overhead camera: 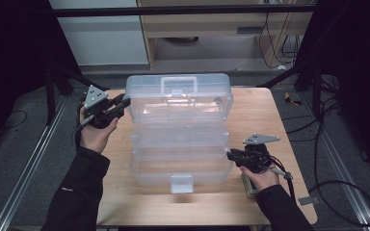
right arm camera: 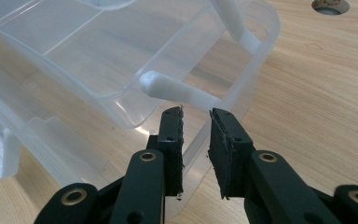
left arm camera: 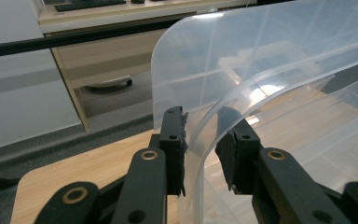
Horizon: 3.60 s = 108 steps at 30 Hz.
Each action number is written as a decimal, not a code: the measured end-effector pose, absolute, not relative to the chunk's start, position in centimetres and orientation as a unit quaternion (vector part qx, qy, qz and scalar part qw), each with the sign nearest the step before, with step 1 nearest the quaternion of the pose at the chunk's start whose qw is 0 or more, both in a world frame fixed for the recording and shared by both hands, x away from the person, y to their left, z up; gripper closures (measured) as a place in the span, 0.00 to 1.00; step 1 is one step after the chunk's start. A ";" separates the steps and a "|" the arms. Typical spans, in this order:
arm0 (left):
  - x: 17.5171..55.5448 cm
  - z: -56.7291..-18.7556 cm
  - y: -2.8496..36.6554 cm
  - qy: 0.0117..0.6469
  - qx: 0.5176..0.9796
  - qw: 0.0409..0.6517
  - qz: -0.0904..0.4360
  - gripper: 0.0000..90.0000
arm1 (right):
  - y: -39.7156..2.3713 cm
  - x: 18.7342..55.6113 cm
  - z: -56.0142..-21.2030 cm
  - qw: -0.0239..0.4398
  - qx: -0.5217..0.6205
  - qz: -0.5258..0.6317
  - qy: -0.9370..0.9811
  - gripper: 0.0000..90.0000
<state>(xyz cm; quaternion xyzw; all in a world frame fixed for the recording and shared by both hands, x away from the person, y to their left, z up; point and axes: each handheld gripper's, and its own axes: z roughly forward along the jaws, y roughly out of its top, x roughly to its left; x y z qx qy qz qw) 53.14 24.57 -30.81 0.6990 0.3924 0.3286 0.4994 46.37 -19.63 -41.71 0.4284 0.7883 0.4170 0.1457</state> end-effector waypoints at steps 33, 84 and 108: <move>58.6 -30.6 24.1 0.419 0.694 0.481 0.334 0.93 | -19.7 46.5 -41.8 0.142 0.429 0.420 0.787 0.82; 65.1 -33.1 23.4 0.466 0.675 0.470 0.327 0.93 | -19.7 46.7 -41.8 0.138 0.431 0.420 0.787 0.81; 68.2 -34.6 22.8 0.494 0.680 0.450 0.301 0.93 | -19.3 46.4 -41.7 0.141 0.429 0.412 0.791 0.80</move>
